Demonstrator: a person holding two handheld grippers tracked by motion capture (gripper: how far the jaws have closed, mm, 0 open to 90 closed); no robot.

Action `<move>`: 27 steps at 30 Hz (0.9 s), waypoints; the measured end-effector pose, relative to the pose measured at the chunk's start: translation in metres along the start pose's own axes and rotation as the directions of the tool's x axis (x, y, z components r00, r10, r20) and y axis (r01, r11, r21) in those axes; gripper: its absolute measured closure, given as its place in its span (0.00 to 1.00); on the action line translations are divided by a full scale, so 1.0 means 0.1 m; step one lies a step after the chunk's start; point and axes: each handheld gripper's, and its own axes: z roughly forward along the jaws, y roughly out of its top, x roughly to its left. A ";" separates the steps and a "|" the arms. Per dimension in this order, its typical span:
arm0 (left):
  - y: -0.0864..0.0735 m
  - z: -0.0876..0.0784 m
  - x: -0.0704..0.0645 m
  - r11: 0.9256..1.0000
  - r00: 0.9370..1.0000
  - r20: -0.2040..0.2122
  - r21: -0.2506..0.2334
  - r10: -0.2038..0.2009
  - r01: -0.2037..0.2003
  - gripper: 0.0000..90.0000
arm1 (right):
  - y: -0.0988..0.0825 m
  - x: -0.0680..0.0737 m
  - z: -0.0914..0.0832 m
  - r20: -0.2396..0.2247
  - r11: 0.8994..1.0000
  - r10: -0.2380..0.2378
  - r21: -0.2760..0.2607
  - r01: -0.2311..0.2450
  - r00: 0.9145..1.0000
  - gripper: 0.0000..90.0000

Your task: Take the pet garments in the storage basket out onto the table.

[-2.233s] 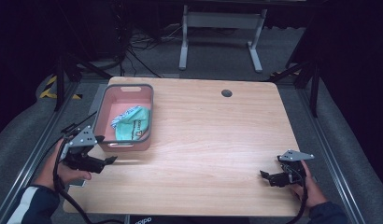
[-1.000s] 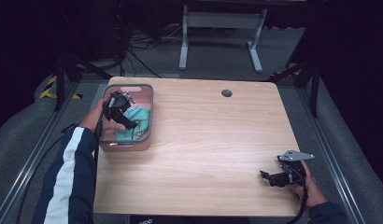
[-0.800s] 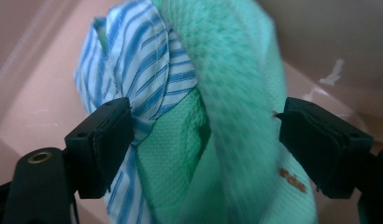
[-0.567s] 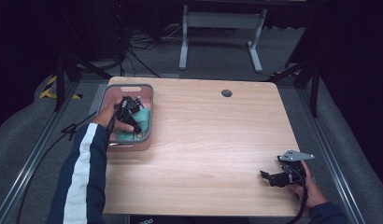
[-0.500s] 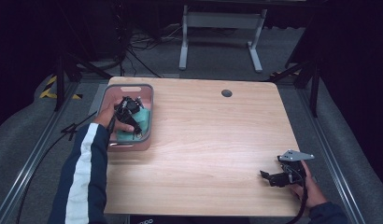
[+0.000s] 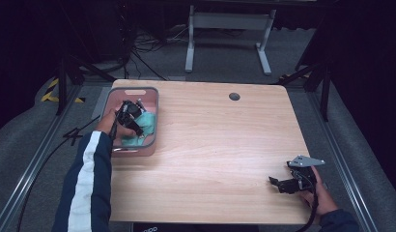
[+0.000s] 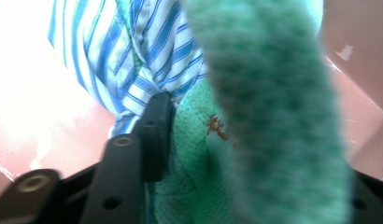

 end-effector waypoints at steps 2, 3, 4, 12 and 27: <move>0.00 -0.02 -0.01 1.000 1.000 -0.013 0.000 0.017 -0.017 0.75 | 0.00 0.00 0.00 0.000 1.000 -0.001 0.000 0.001 1.000 0.00; 0.00 -0.03 -0.02 1.000 1.000 -0.019 0.002 0.021 -0.021 0.78 | 0.00 0.00 0.00 0.000 1.000 0.000 0.000 0.000 1.000 0.00; 0.00 -0.03 -0.03 1.000 0.999 -0.028 -0.001 0.028 -0.028 0.80 | 0.00 0.00 0.00 0.000 1.000 0.000 0.000 0.000 1.000 0.00; -0.03 -0.14 -0.06 0.999 0.997 -0.069 -0.043 0.030 -0.033 0.89 | 0.00 0.00 0.00 0.000 1.000 0.000 0.000 0.000 1.000 0.00; -0.22 -0.69 -0.08 0.971 0.993 -0.117 -0.237 -0.009 -0.019 0.90 | 0.00 0.00 0.00 0.000 1.000 0.000 0.000 0.000 1.000 0.00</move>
